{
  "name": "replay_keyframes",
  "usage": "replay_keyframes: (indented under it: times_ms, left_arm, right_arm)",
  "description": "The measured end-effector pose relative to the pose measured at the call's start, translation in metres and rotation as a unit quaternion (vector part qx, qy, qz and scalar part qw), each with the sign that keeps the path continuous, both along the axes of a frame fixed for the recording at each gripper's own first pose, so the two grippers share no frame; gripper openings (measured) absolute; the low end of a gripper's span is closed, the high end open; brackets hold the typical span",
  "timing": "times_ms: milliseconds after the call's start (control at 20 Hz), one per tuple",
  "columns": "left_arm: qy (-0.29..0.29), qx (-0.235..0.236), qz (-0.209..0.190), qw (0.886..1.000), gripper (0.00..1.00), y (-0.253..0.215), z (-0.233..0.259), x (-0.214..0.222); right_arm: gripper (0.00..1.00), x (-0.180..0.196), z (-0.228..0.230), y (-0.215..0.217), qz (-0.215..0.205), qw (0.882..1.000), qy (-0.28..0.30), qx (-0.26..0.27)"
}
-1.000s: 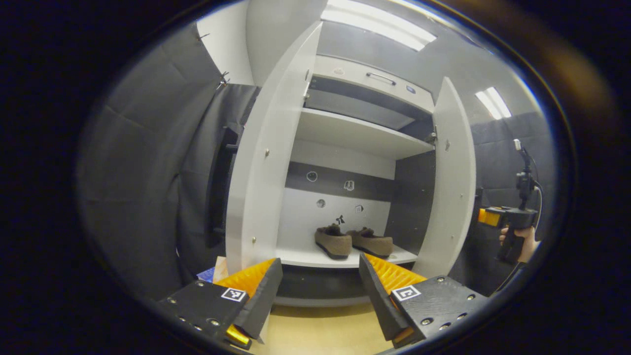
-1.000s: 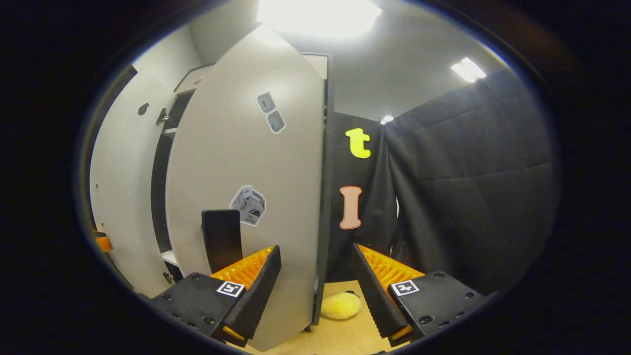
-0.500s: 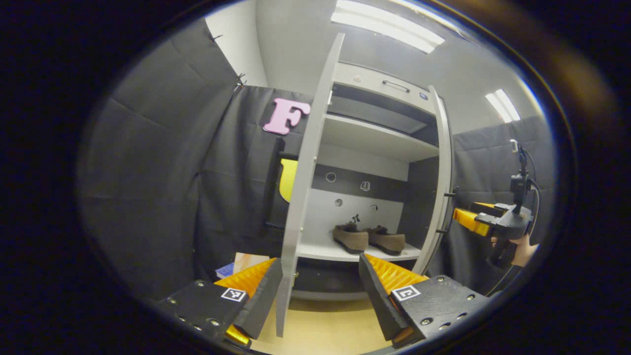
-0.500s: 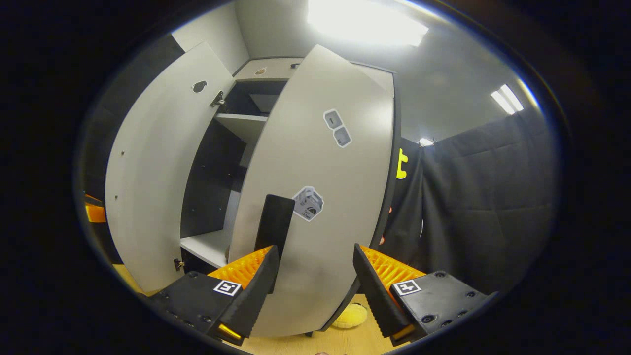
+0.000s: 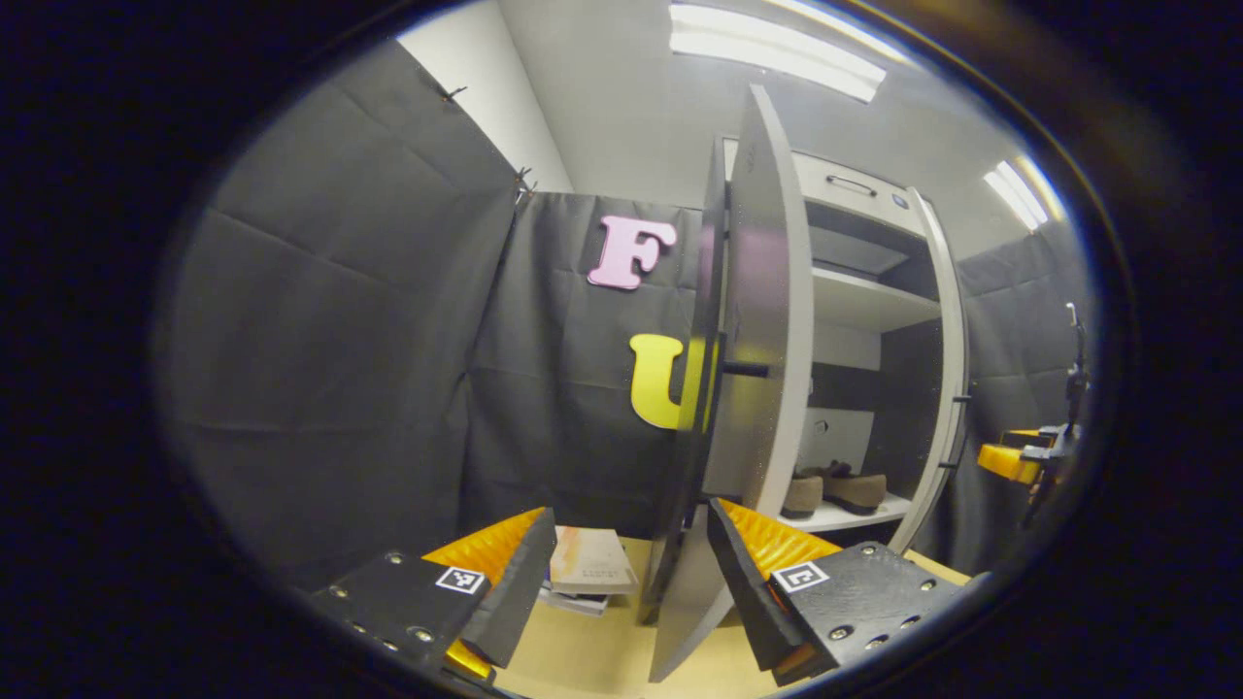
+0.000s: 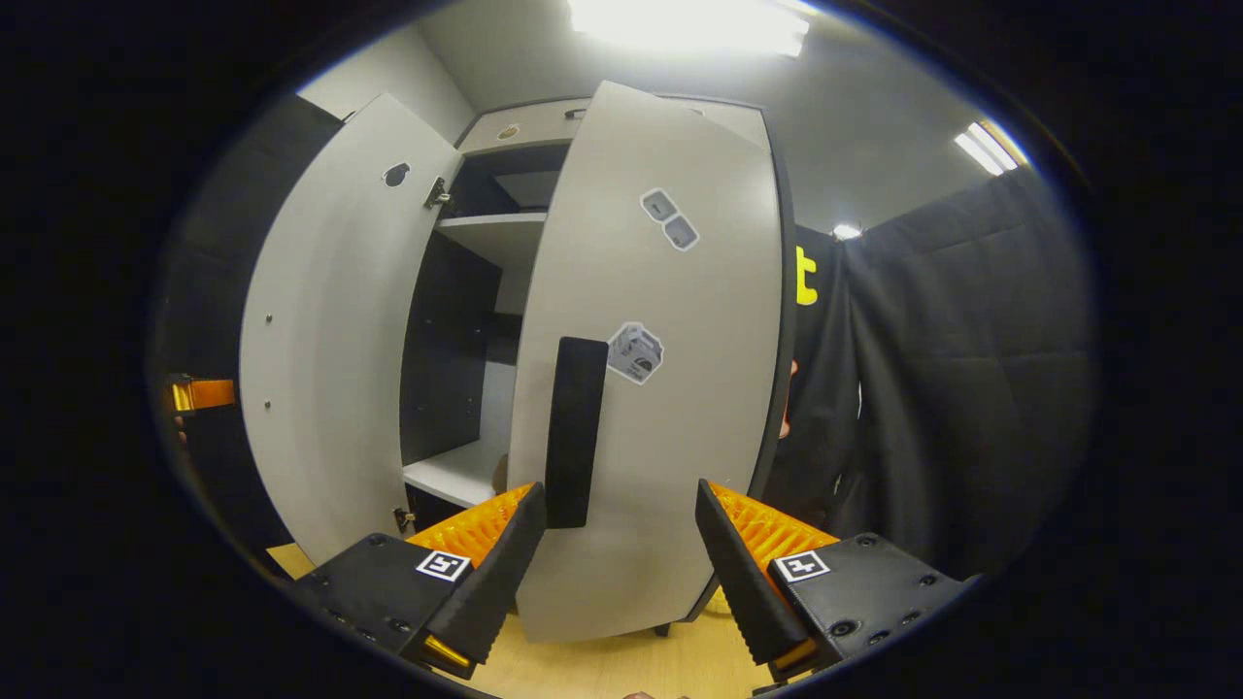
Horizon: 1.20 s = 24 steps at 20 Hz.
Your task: Grab one shoe with the right hand and put it into the shoe cabinet, grab the other shoe with the left hand and put it into the shoe cabinet; then close the right door with the right hand and the left door with the left hand.
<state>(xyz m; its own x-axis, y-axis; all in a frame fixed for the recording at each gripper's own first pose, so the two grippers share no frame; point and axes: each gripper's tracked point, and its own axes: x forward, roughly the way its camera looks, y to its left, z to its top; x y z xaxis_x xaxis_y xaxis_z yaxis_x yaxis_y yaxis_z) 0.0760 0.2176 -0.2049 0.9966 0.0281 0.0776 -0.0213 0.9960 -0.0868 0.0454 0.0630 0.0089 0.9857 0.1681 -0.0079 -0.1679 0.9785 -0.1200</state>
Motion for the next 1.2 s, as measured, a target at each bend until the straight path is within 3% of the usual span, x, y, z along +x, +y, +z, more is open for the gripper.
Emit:
replay_keyframes:
  times_ms: [150,200,450,650,900,1200]
  left_arm:
    - [-0.005,0.021,-0.009,1.0,0.96,0.01,0.008,0.007]
    - [0.0,0.025,-0.016,1.0,0.9,0.011,0.008,0.012]
    - [0.022,0.004,-0.051,0.998,0.9,0.004,0.009,0.014]
    - [0.043,0.004,-0.113,0.993,0.9,-0.013,0.001,0.017]
    - [0.055,-0.023,-0.135,0.989,0.9,-0.017,-0.002,0.02]
    - [0.049,0.034,-0.14,0.988,0.9,-0.039,0.006,0.017]
  right_arm:
    - [0.98,-0.01,-0.011,-0.01,-0.014,0.999,0.022,0.027]
    - [0.97,-0.013,-0.014,-0.016,-0.022,0.999,0.027,0.036]
    - [0.98,-0.03,-0.025,-0.048,-0.07,0.993,0.042,0.081]
    - [0.95,-0.042,-0.037,-0.068,-0.102,0.99,0.046,0.088]
    - [0.95,-0.052,-0.047,-0.081,-0.124,0.987,0.058,0.082]
    - [0.92,-0.047,-0.057,-0.09,-0.135,0.985,0.067,0.086]
